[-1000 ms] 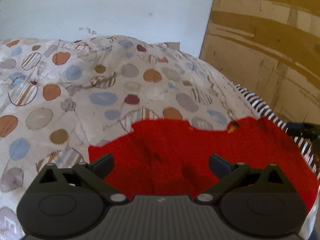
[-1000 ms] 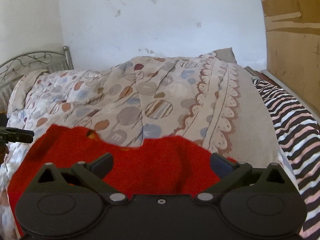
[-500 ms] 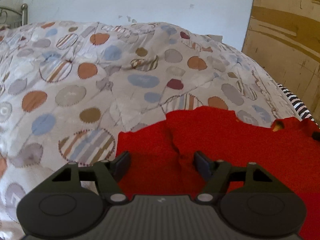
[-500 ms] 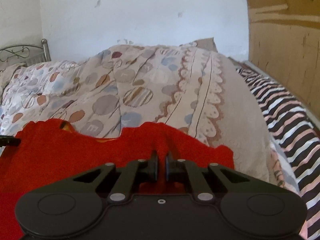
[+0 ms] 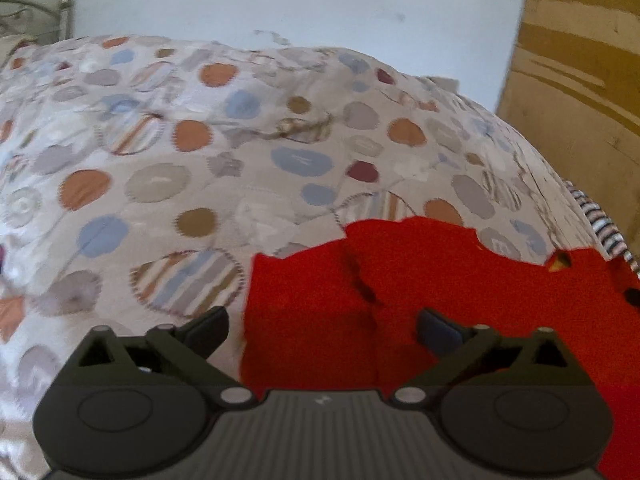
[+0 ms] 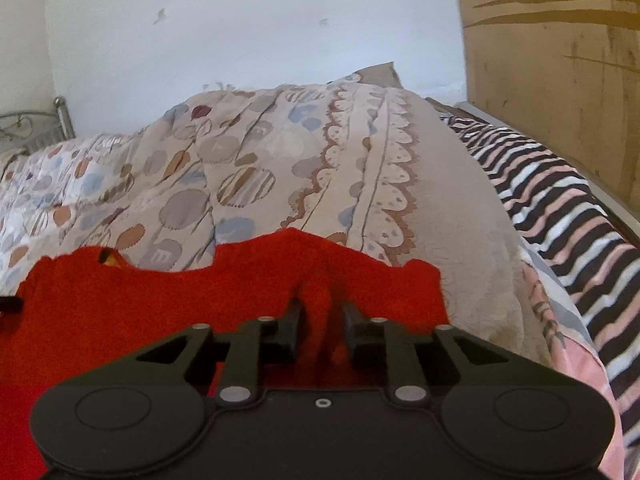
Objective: Fold small clothes
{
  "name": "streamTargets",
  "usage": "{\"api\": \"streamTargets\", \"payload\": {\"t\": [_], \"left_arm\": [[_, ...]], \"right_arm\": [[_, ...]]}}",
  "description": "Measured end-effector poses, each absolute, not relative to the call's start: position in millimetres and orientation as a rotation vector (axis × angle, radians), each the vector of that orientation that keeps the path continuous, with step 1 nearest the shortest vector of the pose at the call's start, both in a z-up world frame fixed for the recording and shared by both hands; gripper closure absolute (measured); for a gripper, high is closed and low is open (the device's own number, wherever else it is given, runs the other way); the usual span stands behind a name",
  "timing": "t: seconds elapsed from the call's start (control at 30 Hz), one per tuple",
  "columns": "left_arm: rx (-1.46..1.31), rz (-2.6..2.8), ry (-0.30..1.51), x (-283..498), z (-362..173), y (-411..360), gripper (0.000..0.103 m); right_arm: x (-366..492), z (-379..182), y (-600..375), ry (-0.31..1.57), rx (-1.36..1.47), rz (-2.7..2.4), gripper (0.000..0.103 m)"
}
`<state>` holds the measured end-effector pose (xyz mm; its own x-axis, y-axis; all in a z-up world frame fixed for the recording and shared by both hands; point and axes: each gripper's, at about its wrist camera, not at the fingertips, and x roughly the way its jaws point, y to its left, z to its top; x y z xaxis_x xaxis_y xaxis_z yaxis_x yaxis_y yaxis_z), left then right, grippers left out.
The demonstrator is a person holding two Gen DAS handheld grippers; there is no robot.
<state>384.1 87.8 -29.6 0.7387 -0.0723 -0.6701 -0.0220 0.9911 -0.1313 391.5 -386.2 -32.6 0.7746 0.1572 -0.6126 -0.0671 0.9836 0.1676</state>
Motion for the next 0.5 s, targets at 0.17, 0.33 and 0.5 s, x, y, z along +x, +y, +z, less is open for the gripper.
{"api": "streamTargets", "payload": {"t": [0.17, 0.33, 0.5], "left_arm": [[-0.154, -0.015, 0.752, 365.0, -18.3, 91.9, 0.000], [-0.198, 0.036, 0.792, 347.9, -6.9, 95.5, 0.000], [-0.242, 0.064, 0.802, 328.3, 7.2, 99.3, 0.000]], "right_arm": [[369.0, -15.1, -375.9, 0.628, 0.037, 0.125, 0.030], [340.2, 4.8, -363.1, 0.566, 0.012, 0.189, 0.004], [309.4, 25.0, -342.8, 0.507, -0.025, 0.224, 0.001]]}}
